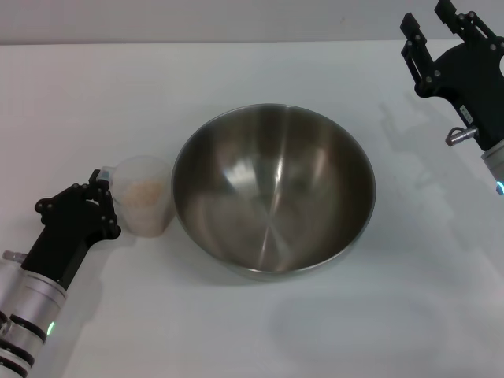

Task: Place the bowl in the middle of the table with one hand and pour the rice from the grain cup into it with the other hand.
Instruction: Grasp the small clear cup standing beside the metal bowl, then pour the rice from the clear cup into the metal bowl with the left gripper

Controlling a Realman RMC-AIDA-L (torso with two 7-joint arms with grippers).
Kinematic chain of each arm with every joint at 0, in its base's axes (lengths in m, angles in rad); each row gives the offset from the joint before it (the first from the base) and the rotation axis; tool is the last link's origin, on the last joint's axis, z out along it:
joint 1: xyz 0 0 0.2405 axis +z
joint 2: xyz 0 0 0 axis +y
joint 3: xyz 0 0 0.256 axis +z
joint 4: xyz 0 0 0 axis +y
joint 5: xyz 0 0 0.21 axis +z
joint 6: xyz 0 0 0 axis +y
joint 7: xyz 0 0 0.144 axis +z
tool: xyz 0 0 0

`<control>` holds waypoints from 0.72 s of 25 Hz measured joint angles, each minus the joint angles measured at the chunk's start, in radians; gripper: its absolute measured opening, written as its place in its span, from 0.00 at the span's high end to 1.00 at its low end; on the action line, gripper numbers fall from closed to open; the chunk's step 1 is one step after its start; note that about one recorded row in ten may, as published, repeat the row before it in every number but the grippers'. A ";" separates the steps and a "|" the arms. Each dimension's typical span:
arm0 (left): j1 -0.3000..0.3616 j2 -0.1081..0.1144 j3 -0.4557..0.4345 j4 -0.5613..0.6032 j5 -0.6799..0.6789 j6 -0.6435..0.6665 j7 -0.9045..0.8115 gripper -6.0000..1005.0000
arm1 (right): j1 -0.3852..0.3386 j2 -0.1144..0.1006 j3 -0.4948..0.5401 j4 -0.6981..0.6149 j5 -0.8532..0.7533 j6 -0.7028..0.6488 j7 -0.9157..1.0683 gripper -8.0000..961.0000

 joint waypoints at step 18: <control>-0.042 -0.005 0.028 -0.068 0.005 0.248 0.620 0.97 | 0.008 0.000 0.000 -0.001 0.002 -0.004 0.000 0.52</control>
